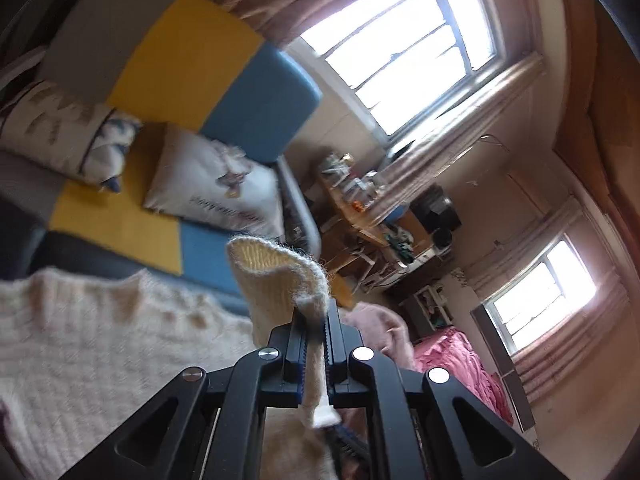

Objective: Fold clothes

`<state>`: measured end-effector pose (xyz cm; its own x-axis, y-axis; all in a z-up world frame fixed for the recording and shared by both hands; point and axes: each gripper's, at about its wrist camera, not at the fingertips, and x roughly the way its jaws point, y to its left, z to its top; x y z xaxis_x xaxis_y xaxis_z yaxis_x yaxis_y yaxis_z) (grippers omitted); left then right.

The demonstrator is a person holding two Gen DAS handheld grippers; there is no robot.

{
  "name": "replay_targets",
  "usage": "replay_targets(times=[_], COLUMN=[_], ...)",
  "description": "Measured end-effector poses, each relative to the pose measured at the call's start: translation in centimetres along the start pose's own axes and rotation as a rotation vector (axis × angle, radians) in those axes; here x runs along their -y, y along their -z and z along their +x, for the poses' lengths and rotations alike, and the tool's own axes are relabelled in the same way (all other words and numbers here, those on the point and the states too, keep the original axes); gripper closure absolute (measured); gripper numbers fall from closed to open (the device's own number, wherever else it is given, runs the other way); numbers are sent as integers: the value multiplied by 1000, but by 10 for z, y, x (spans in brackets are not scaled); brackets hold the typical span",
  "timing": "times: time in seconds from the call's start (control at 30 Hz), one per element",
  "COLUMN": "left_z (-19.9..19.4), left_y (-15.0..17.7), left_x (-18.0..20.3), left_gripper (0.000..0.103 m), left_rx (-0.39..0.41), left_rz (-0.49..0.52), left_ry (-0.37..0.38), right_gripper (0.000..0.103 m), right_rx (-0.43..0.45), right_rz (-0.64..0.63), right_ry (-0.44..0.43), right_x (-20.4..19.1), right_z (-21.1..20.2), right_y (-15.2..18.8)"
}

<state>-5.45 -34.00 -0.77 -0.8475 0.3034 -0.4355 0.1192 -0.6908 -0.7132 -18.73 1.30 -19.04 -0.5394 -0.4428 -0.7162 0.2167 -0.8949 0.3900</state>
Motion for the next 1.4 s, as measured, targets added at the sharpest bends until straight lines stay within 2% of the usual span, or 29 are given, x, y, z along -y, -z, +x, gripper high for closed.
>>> replay_targets(times=[0.13, 0.23, 0.33, 0.4, 0.53, 0.57, 0.6, 0.7, 0.8, 0.93, 1.0, 1.07, 1.13, 1.2, 1.3, 1.33, 1.4], left_z=[1, 7, 8, 5, -4, -7, -9, -11, -2, 6, 3, 1, 1, 5, 10, 11, 12], left_y=[34, 55, 62, 59, 39, 34, 31, 30, 50, 81, 91, 94, 94, 92, 89, 88, 88], left_x=[-62, -102, -124, -125, -99, -91, -86, -78, -102, -155, -172, -178, -180, -180, -180, -179, -176], left_gripper=[97, 97, 97, 97, 97, 97, 97, 97, 97, 97, 97, 96, 96, 96, 92, 92, 92], left_rx=[-51, -87, -94, -83, -26, -7, 10, 29, -34, -114, -119, -117, -123, -136, -154, -160, -171], left_rz=[-78, -134, -169, -162, -82, -67, -53, -25, -41, -158, -210, -232, -237, -245, -256, -257, -246], left_ry=[-116, -193, -230, -233, -198, -182, -181, -187, -271, -364, -354, -337, -327, -321, -311, -311, -326], right_gripper=[61, 61, 61, 61, 63, 72, 76, 76, 76, 76, 75, 68, 67, 67, 65, 63, 56], right_rx=[-46, -49, -54, -38, 10, 23, 23, 2, -16, -68, -106, -158, -168, -147, -85, -68, -87], right_rz=[21, -20, -96, -148, -233, -244, -243, -259, -257, -258, -259, -250, -293, -315, -306, -297, -296], right_ry=[-22, 1, 52, 84, 135, 146, 151, 173, 162, 90, 58, 21, 25, 23, -8, -29, -30], right_x=[4, -6, -19, -22, -29, -34, -33, -33, -28, -25, -23, -19, -17, -18, -22, -25, -34], right_z=[6, 6, 10, 4, -10, -4, -4, 4, 10, 9, 7, 3, -9, -24, -40, -43, -26], right_y=[9, 4, 6, 8, 6, 0, -1, 6, 15, 14, 15, 17, 19, 15, -9, -19, -35])
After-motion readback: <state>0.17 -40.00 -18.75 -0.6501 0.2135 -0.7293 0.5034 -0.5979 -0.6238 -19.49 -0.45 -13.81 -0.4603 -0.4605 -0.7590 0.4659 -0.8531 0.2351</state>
